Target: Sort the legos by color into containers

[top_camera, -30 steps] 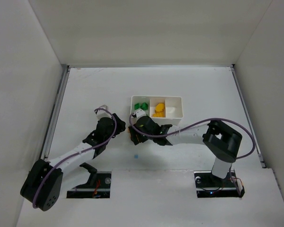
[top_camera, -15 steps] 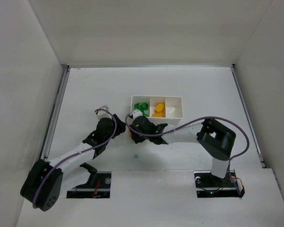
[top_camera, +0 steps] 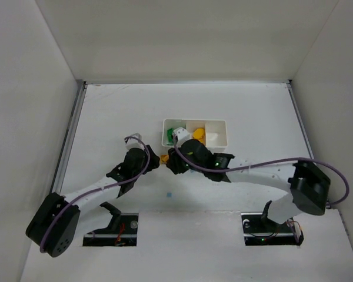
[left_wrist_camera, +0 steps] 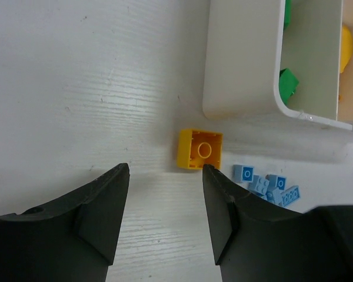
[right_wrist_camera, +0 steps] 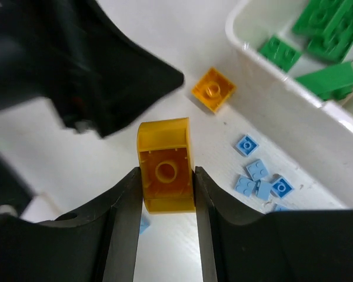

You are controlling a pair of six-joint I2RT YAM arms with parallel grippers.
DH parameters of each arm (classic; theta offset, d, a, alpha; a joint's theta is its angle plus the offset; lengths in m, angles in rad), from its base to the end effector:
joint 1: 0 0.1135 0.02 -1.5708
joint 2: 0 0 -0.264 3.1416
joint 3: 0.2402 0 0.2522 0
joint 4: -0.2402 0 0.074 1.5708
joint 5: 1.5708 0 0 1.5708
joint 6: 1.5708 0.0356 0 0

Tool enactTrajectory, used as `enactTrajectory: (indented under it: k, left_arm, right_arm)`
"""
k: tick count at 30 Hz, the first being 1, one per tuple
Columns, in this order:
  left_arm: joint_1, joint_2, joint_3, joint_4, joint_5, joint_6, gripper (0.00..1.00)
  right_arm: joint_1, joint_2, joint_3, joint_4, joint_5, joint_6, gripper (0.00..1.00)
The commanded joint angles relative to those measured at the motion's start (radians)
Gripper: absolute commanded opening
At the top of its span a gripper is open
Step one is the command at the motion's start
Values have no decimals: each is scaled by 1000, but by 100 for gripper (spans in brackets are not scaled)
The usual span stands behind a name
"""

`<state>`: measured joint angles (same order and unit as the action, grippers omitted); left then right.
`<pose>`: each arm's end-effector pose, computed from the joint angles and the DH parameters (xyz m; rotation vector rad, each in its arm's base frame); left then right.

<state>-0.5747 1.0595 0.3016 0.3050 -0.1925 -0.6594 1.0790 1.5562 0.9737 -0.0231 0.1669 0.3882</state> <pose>0.1782 -0.1073 0.1713 -0.2116 2.0539 -0.5836 0.1674 0.2999 0.2307 -0.6661 2.1413 0.6467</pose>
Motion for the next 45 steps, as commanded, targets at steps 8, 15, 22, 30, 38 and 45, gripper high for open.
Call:
enactTrajectory:
  k: [8, 15, 22, 30, 38, 45]
  left_arm:
    - [-92, 89, 91, 16, -51, 86, 54]
    - [-148, 172, 149, 17, -114, 133, 56]
    - [-168, 250, 186, 19, -173, 167, 56]
    - [-179, 352, 218, 59, -203, 182, 46]
    - [-242, 275, 189, 17, -251, 201, 16]
    - [-340, -30, 209, -179, -294, 176, 16]
  right_arm:
    - [-237, -209, -49, 64, 59, 31, 27]
    - [-334, -139, -36, 110, 85, 72, 45]
    - [-354, -179, -92, 176, 80, 95, 62]
    - [-350, -219, -151, 235, 69, 106, 62]
    - [-350, -234, -176, 247, 68, 106, 61]
    - [-350, -295, -220, 246, 80, 118, 54]
